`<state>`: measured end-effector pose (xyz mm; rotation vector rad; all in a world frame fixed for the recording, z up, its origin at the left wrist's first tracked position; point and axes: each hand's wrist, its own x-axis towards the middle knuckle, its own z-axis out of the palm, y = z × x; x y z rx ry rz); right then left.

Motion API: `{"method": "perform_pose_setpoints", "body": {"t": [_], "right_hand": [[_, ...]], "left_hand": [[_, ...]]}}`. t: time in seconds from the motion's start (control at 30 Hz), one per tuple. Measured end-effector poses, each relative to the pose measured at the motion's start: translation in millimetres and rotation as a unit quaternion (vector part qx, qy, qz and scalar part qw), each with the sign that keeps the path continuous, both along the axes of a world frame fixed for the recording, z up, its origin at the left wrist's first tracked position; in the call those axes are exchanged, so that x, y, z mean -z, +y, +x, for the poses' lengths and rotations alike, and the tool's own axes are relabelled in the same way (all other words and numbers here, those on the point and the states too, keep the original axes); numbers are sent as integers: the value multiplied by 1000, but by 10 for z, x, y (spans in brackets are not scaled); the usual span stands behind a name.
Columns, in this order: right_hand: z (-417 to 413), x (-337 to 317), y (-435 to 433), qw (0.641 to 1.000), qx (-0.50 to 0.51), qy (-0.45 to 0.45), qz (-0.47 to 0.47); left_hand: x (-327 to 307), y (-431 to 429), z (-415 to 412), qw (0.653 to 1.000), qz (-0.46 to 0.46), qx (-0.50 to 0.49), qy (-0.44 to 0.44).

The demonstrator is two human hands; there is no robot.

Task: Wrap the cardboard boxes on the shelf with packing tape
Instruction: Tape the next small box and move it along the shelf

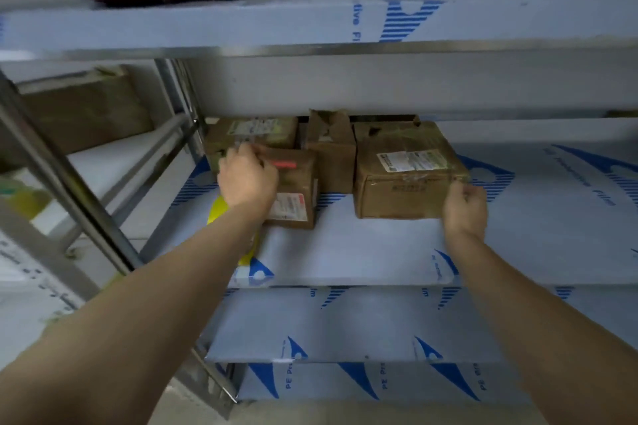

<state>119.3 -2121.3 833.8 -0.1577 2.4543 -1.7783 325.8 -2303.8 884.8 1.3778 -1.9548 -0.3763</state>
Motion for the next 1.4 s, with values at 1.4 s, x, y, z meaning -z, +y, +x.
{"method": "perform_pose_setpoints", "body": {"t": [1.4], "right_hand": [[1343, -70, -2313, 752, -323, 443, 366]], "left_hand": [[338, -768, 639, 860, 477, 119, 137]]}}
